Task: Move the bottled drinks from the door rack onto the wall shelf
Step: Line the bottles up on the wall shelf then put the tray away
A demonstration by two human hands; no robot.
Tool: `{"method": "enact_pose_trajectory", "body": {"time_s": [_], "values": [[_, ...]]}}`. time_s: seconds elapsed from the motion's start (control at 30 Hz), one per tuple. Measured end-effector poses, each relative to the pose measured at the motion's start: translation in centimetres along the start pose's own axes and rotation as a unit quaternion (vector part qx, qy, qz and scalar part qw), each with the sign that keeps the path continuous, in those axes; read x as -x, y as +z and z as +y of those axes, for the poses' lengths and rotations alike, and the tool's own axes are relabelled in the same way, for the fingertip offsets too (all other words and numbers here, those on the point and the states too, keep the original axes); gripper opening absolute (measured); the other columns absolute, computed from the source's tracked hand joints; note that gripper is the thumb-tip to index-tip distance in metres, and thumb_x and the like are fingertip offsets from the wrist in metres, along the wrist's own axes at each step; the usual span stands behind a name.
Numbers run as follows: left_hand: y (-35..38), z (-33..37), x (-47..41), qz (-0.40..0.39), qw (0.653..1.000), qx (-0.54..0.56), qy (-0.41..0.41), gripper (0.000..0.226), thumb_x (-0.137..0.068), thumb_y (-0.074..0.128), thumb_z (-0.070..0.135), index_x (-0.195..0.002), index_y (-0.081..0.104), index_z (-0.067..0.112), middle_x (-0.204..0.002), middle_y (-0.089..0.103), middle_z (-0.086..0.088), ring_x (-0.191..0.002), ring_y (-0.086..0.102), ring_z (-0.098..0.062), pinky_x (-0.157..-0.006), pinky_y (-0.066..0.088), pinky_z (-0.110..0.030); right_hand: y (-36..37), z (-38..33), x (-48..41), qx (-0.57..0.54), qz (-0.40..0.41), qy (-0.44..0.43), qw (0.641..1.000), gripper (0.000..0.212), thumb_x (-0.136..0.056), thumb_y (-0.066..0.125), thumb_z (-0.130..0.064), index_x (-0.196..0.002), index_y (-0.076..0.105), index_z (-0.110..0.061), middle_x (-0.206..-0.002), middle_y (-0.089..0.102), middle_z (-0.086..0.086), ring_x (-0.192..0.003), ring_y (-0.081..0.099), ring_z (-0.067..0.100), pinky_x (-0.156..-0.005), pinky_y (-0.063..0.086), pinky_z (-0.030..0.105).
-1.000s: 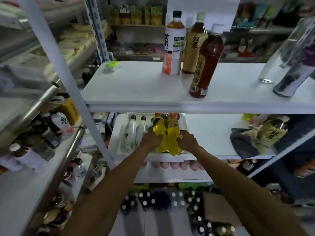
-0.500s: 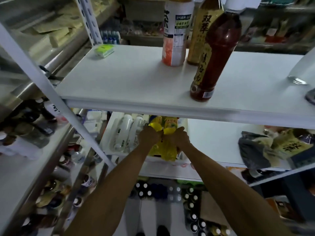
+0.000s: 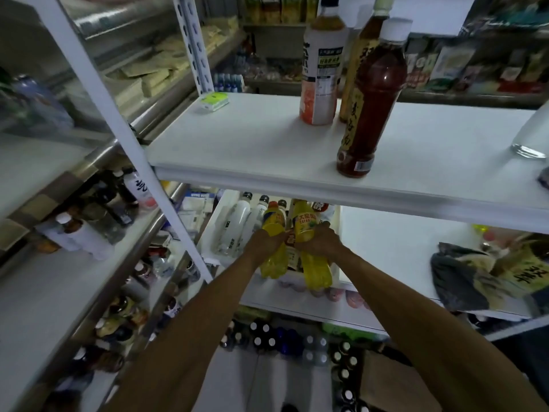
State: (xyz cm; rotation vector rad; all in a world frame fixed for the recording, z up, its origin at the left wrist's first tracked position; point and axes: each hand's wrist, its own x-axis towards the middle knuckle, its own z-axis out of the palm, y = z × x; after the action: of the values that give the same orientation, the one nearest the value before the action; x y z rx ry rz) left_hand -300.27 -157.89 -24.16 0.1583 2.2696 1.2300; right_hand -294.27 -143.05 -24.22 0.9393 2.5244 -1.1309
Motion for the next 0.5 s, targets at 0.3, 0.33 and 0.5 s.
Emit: {"method": "enact_pose_trajectory", "body": {"time_s": [0.3,0.33,0.5], "values": [[-2.9,-5.2,7.6,0.078,0.986,0.129,-0.075,0.061,-0.088,0.069,0.033,-0.134,0.046,0.000,-0.131,0.056,-0.019,-0.114,0.058,-0.034,-0.090,0.050,-0.039,3.0,-0.9,7.7,0.042,0.026,-0.063,0.997,0.081,-0.064,0.084,-0.047,-0.129,0.051,-0.011,-0.121,0.061,0.011,-0.109,0.061,0.027,-0.080,0.052,0.033],[-3.2,-5.9,8.8,0.086,0.983,0.138,-0.083,0.065,-0.087,0.071,0.034,-0.135,0.044,-0.001,-0.132,0.055,-0.019,-0.115,0.058,-0.035,-0.089,0.051,-0.039,3.5,-0.7,8.7,0.029,0.022,-0.061,0.997,0.081,-0.064,0.084,-0.045,-0.130,0.050,-0.013,-0.122,0.061,0.010,-0.107,0.061,0.028,-0.080,0.052,0.033],[-4.0,-9.1,14.9,0.127,0.973,0.171,-0.089,0.075,-0.076,0.081,0.031,-0.134,0.044,0.002,-0.128,0.057,-0.014,-0.110,0.060,-0.033,-0.087,0.054,-0.041,5.2,0.9,16.0,-0.036,0.061,-0.054,0.996,0.075,-0.071,0.083,-0.039,-0.129,0.048,-0.007,-0.120,0.059,0.011,-0.110,0.059,0.032,-0.085,0.052,0.037]]}}
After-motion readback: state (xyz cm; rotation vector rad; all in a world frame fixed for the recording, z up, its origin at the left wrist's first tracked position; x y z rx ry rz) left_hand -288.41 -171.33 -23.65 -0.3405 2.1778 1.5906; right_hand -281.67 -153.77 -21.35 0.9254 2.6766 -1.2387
